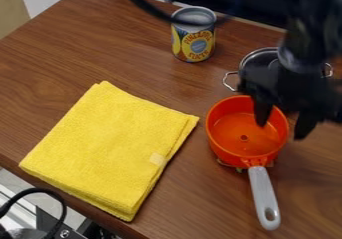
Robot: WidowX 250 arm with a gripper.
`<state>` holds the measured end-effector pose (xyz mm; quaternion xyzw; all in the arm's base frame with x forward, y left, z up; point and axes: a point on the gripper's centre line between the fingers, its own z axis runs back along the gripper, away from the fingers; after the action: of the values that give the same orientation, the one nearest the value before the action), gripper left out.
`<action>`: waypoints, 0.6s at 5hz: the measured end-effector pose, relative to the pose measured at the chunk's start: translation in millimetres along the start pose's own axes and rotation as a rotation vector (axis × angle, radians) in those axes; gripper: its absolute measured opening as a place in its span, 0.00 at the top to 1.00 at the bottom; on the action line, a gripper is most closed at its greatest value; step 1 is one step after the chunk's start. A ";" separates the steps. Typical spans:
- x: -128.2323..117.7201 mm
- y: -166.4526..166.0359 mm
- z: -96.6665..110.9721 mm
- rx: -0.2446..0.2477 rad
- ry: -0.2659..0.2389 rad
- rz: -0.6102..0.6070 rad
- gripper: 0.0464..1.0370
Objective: Moved the orange pot to the right side of the table
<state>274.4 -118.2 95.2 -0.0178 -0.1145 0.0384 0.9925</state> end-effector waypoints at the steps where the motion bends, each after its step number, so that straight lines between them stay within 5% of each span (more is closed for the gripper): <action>1: 9.5 7.0 19.7 -0.093 0.032 0.032 0.05; 2: 23.2 38.7 48.2 -0.112 -0.060 0.106 0.04; 3: 24.1 76.8 48.7 -0.025 -0.077 0.173 0.04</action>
<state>281.1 -38.5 144.6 -0.0386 -0.1510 0.1229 0.9801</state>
